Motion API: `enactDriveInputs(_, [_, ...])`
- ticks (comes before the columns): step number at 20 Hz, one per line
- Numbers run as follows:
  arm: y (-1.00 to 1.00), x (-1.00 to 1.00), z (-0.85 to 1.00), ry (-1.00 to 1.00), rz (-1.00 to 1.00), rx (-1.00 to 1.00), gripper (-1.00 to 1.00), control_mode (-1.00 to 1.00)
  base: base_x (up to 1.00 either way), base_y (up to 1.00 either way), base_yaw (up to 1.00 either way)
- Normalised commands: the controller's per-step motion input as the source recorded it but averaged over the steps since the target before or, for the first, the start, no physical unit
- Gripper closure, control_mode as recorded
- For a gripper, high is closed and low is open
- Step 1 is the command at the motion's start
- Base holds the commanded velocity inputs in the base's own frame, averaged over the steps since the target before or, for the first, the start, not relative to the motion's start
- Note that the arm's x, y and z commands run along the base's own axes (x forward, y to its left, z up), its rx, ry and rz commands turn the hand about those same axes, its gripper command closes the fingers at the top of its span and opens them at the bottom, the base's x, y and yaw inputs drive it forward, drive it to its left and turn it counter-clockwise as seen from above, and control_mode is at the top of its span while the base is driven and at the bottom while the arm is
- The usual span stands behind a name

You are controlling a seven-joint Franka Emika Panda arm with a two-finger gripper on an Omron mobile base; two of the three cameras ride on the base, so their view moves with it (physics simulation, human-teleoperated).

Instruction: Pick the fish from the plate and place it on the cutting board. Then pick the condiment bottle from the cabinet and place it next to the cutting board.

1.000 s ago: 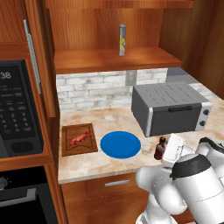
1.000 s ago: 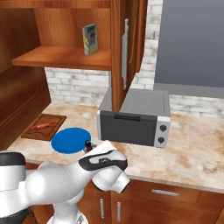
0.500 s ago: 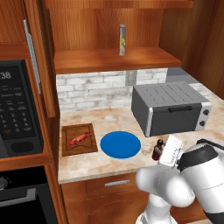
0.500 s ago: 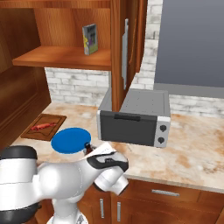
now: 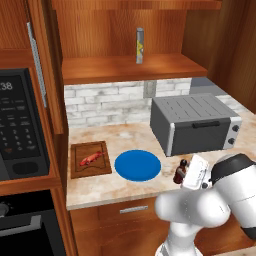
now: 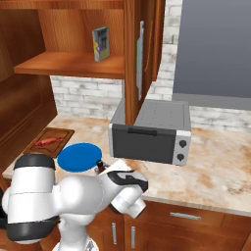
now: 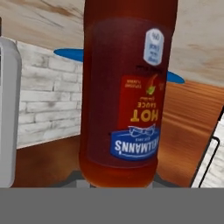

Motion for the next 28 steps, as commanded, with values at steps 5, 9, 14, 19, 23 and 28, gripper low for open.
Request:
enactDriveInputs(5, [0.0, 0.01, -0.07, -0.02, 0.0, 0.0, -1.0, -1.0, 0.0, 0.0, 0.0])
enactDriveInputs(9, [0.0, 0.0, -0.03, -0.02, 0.0, 0.0, -1.0, -1.0, 0.0, 0.0, 0.0])
enactDriveInputs(14, [0.0, 0.0, -0.02, -0.01, 0.0, 0.0, -1.0, -1.0, 0.0, 0.0, 0.0])
enactDriveInputs(19, [0.0, 0.02, 0.0, 0.0, 0.0, 0.0, -1.0, -1.0, 0.0, 0.0, 0.0])
enactDriveInputs(23, [0.0, 0.11, 0.0, 0.0, 0.0, 0.0, -1.0, -1.0, 0.0, 0.0, 0.0])
enactDriveInputs(28, [0.0, 0.19, 0.0, 0.0, 0.0, 0.0, -1.0, -1.0, 0.0, 0.0, 0.0])
